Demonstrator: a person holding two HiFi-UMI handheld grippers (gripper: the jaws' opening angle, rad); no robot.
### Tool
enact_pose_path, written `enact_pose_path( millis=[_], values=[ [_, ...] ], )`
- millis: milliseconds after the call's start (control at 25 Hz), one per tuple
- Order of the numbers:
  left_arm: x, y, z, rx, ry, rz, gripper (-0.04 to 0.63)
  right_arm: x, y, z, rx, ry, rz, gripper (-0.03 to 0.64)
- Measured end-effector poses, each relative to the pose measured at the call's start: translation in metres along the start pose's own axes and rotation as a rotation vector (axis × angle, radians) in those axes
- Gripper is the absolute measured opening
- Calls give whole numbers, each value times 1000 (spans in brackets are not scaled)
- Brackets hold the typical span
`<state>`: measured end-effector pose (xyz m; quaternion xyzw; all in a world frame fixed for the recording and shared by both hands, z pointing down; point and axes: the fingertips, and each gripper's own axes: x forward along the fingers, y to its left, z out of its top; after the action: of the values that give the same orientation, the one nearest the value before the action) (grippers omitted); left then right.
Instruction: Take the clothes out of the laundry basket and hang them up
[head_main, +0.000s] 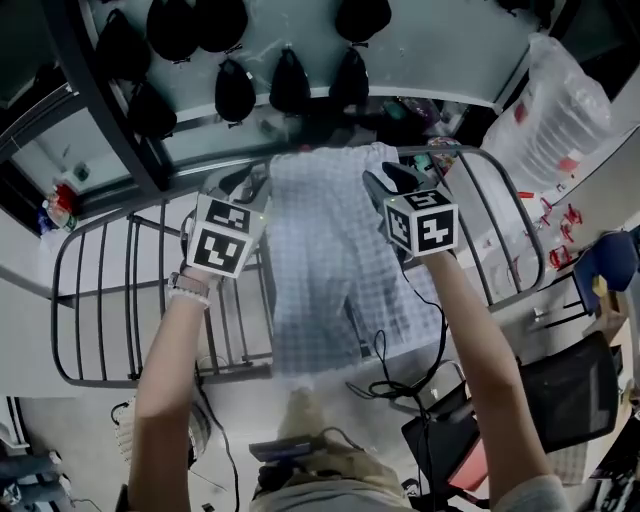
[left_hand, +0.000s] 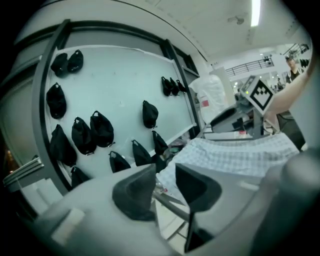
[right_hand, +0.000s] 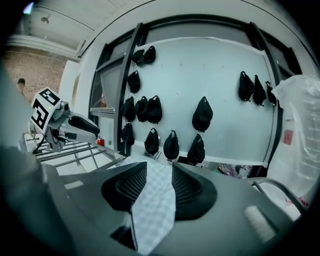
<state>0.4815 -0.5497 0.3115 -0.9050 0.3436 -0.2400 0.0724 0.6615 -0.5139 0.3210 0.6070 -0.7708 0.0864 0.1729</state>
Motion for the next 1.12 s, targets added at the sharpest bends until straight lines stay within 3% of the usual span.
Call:
enact_pose_path(
  millis=[680,1120],
  values=[
    [-228,-69,-6,-33,-110,121,102,-168,176,18,-76,-210,177,143],
    [-365,-108,-52,-66,-78,255,103,-234,289,-6,-186,-246,355,143]
  ],
)
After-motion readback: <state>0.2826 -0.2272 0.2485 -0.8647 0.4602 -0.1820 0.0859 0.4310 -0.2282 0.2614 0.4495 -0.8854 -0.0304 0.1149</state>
